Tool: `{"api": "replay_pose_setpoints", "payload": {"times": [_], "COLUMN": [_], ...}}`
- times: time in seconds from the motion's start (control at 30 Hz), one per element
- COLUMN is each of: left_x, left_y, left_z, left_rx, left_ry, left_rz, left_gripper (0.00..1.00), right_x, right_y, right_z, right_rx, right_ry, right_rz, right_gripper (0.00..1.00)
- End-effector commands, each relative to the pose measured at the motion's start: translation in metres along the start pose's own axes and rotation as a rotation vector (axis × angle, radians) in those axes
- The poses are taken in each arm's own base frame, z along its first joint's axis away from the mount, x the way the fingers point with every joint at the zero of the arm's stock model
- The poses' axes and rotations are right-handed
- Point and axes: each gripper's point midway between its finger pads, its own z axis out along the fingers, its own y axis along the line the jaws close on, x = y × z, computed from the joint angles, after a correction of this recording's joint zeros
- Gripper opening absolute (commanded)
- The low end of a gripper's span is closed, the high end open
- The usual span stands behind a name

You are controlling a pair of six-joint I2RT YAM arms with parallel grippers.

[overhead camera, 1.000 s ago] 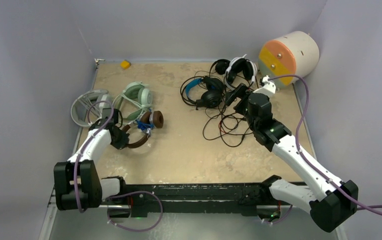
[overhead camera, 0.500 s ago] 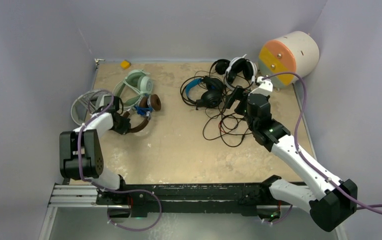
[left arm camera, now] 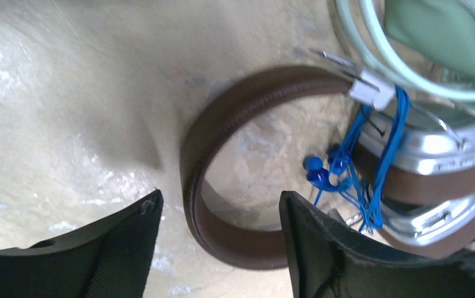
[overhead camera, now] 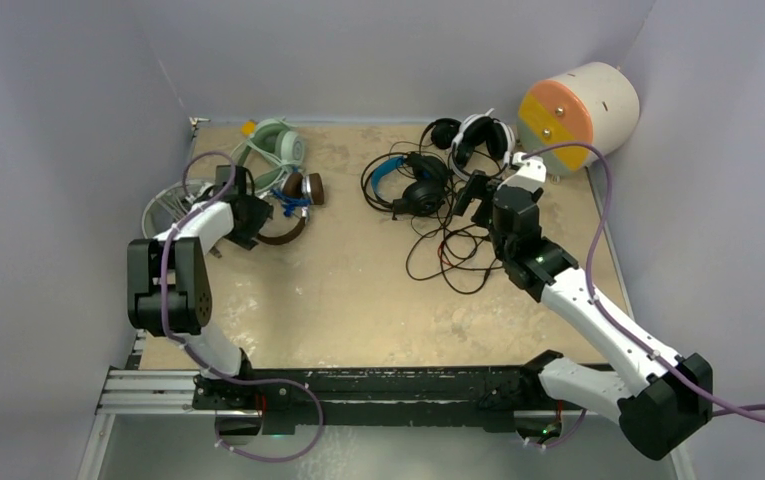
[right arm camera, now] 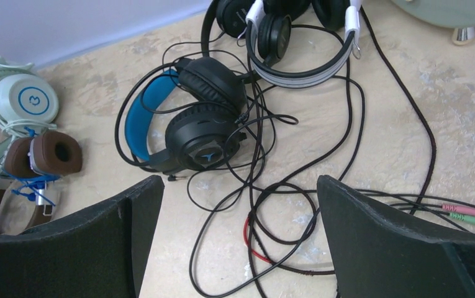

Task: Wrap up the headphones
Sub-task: Place the headphones at the center of the board, then reset both arms

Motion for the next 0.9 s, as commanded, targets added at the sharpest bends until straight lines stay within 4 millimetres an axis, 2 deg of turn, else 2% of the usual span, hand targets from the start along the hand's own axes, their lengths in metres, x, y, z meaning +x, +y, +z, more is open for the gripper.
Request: {"api": "replay_pose_setpoints", "payload": {"times": [0.0,0.13,0.27,0.4,0.47,0.57,0.63,0.7,0.77,0.87], "left_x": [-0.011,0.006,0.031,0.056,0.071,0.067,0.060,0.044,0.029,-0.001], "left_y": [-0.021,-0.027,-0.045,-0.063,-0.074,-0.071,-0.067,-0.056,-0.046,-0.039], "left_z": [-0.040,-0.071,-0.108,-0.129,-0.145,-0.138,-0.126,-0.113,-0.110,-0.114], "left_rx": [0.050,0.118,0.390,0.704,0.915,0.912,0.855,0.758,0.721,0.650], "left_ry": [-0.095,-0.130,-0.176,-0.223,-0.333,-0.455,-0.498,-0.575,-0.694,-0.828], "left_rz": [0.041,0.173,0.424,0.600,0.754,0.843,0.874,0.844,0.847,0.832], "left_gripper": [0.69,0.71,0.72,0.80,0.99,1.00,1.00,1.00,1.00,1.00], "right_x": [-0.014,-0.013,-0.011,0.003,0.014,0.026,0.029,0.028,0.027,0.045], "right_y": [-0.003,-0.008,-0.018,-0.027,-0.033,-0.039,-0.053,-0.072,-0.090,-0.112], "right_z": [0.000,0.000,-0.001,0.005,0.012,0.022,0.027,0.031,0.033,0.042], "right_rx": [0.012,0.023,0.009,0.014,0.047,0.053,0.062,0.087,0.125,0.122], "right_ry": [-0.060,-0.069,-0.126,-0.151,-0.129,-0.086,-0.072,-0.101,-0.183,-0.252], "right_rz": [-0.015,-0.074,-0.232,-0.295,-0.309,-0.297,-0.238,-0.199,-0.210,-0.275], "right_gripper": [0.96,0.97,0.98,0.98,0.97,0.97,0.97,0.97,0.96,0.96]}}
